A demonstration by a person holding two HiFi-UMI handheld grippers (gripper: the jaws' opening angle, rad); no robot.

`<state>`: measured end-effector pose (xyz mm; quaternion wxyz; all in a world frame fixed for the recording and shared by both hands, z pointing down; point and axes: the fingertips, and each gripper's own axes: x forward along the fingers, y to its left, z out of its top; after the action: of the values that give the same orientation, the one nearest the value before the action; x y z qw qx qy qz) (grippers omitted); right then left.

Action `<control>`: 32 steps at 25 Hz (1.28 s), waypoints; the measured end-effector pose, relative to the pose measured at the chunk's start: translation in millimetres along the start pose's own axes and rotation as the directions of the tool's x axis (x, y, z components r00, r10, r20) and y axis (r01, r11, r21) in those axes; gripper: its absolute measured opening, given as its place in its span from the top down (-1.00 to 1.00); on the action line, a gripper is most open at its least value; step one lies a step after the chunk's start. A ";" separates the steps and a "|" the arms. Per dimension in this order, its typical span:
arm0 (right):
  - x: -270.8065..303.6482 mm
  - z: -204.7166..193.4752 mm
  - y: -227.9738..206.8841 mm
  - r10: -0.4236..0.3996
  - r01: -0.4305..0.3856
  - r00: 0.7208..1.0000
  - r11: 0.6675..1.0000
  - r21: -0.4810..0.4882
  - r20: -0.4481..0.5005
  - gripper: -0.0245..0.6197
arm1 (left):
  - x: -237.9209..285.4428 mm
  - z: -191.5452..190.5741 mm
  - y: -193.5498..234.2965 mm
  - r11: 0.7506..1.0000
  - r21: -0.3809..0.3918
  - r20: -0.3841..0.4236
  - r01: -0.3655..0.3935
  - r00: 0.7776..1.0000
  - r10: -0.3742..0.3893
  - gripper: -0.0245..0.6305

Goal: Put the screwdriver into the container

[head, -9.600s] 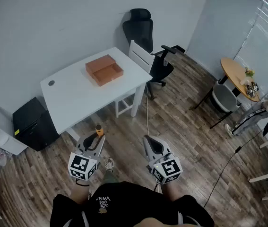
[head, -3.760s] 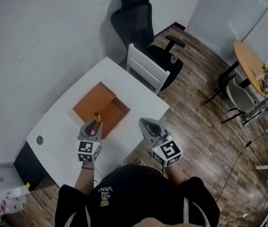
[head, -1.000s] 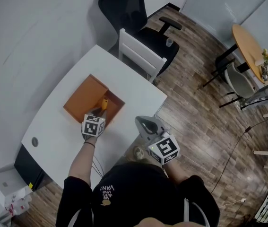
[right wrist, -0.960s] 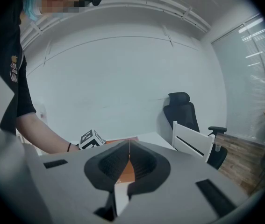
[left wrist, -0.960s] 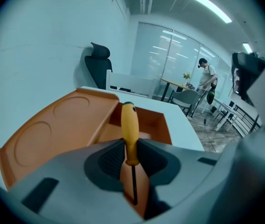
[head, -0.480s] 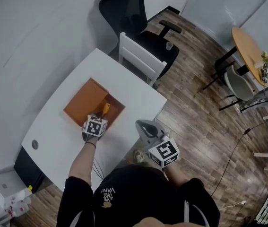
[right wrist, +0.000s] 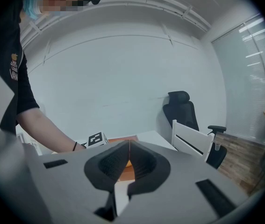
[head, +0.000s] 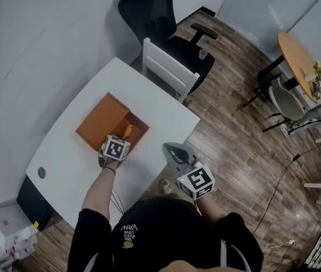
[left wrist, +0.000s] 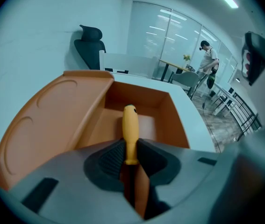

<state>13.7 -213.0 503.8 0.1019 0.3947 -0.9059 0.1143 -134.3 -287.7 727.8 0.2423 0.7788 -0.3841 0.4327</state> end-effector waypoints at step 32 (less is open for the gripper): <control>0.0 3.8 8.1 0.010 -0.010 1.000 1.000 -0.009 0.006 0.89 | -3.4 1.2 -15.1 0.995 0.069 0.027 0.073 0.997 -0.075 0.63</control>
<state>7.4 -208.8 499.2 0.1007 0.3902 -0.9086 0.1096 -122.6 -278.3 723.6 0.2259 0.8064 -0.3438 0.4249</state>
